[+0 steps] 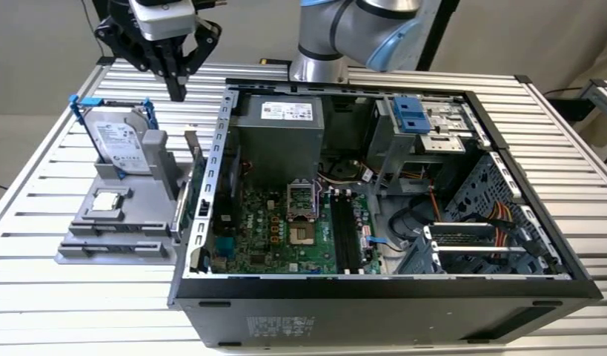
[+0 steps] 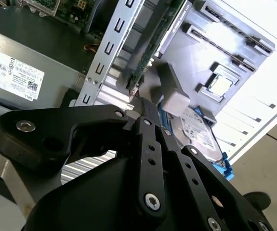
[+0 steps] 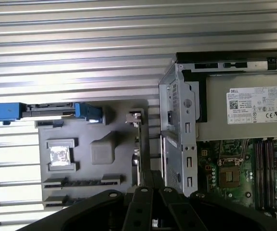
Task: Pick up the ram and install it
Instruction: 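Reach for the ram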
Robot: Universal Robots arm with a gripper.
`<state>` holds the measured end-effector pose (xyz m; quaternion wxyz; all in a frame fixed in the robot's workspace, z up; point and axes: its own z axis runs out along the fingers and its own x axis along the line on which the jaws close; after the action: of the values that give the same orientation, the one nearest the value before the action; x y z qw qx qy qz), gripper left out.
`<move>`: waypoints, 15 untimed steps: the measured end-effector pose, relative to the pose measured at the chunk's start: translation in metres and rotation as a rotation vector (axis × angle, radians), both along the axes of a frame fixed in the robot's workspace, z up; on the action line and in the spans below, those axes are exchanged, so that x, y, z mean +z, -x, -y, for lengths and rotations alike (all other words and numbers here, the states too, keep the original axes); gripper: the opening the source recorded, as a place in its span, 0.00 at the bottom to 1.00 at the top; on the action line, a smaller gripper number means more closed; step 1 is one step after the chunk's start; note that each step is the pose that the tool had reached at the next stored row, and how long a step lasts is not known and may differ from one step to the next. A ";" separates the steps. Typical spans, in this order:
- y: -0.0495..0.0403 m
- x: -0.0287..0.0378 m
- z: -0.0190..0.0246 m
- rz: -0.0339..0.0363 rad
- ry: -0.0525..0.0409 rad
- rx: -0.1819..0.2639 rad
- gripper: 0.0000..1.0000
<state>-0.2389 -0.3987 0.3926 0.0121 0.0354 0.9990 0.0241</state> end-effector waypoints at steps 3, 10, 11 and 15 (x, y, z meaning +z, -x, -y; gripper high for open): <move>0.0044 0.0000 0.0000 0.0004 0.0001 0.000 0.00; 0.0155 0.0001 0.0000 0.0014 0.0001 0.000 0.00; 0.0172 0.0000 0.0000 0.0018 0.0000 0.000 0.00; 0.0239 0.0000 0.0000 0.0024 0.0000 0.000 0.00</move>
<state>-0.2628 -0.3987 0.3926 0.0133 0.0353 0.9990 0.0241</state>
